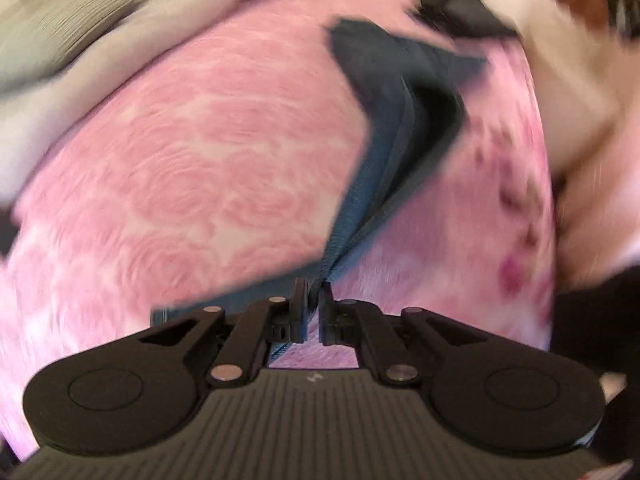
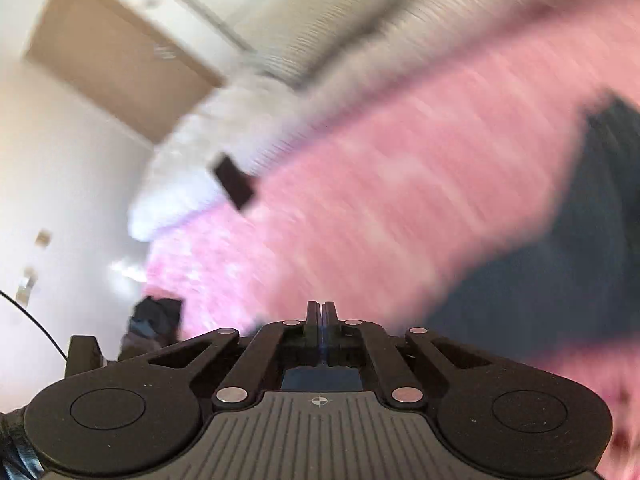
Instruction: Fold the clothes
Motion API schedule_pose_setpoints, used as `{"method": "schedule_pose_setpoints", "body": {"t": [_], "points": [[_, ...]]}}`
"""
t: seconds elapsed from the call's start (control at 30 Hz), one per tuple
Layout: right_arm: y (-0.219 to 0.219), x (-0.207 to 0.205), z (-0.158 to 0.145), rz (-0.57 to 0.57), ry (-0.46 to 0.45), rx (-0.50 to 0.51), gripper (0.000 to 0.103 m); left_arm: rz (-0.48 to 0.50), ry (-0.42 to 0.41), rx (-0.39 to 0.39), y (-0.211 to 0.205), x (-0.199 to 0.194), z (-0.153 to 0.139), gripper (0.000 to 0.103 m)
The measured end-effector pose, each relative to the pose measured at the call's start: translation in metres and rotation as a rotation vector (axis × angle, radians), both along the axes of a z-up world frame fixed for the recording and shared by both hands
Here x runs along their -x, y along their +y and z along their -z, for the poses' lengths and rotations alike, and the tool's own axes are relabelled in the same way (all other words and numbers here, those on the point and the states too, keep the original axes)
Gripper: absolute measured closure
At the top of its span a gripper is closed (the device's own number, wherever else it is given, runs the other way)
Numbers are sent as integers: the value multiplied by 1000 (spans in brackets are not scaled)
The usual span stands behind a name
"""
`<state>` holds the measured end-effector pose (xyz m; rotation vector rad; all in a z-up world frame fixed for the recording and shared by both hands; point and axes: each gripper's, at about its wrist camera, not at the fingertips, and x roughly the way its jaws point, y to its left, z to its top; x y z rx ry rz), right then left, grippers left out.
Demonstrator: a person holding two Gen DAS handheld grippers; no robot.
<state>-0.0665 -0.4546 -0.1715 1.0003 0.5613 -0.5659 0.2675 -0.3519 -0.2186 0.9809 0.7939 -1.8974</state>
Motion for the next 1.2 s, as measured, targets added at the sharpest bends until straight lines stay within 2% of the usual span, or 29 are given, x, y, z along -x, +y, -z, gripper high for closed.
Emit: {"method": "schedule_pose_setpoints", "body": {"t": [0.07, 0.17, 0.23, 0.27, 0.33, 0.37, 0.4, 0.47, 0.57, 0.63, 0.73, 0.77, 0.8, 0.83, 0.87, 0.93, 1.03, 1.13, 1.2], "points": [[-21, -31, -6, -73, -7, 61, 103, -189, 119, -107, -21, -29, -2, 103], [-31, -57, -1, -166, 55, 163, 103, -479, 230, -201, -35, -72, 7, 103], [-21, -63, 17, -231, 139, 214, 103, -531, 172, -177, -30, -81, 8, 103], [-14, -64, 27, -264, 180, 234, 101, -497, 100, -128, -26, -77, 7, 99], [10, -48, 50, -325, 282, 272, 89, -335, -59, -41, -7, -47, 8, 90], [24, -38, 62, -357, 332, 289, 72, -263, -106, -14, 3, -31, 11, 78], [38, -29, 75, -387, 380, 305, 52, -176, -130, 13, 17, -13, 15, 71], [65, -14, 99, -428, 434, 310, 34, 16, -160, 57, 46, 26, 26, 66], [90, 0, 120, -496, 463, 281, 34, 243, -207, 67, 77, 85, 52, 61], [97, 5, 137, -523, 478, 254, 34, 339, -229, 63, 89, 115, 72, 62], [97, 12, 163, -521, 511, 215, 34, 417, -282, 56, 89, 143, 102, 62], [95, 15, 171, -508, 527, 197, 34, 436, -316, 42, 85, 149, 113, 71], [93, 18, 179, -495, 542, 179, 34, 456, -349, 28, 82, 155, 124, 102], [93, 24, 187, -478, 556, 160, 34, 446, -357, 5, 76, 155, 129, 102], [89, 27, 191, -466, 560, 144, 34, 403, -315, -30, 67, 148, 126, 102], [82, 34, 191, -439, 557, 122, 34, 278, -178, -103, 47, 123, 109, 102], [71, 43, 181, -398, 524, 112, 34, 89, 113, -161, 17, 64, 62, 102], [58, 40, 173, -380, 494, 127, 34, -90, 374, -171, -13, 3, 21, 102], [51, 34, 169, -388, 464, 151, 34, -169, 451, -163, -29, -26, 6, 103]]}}
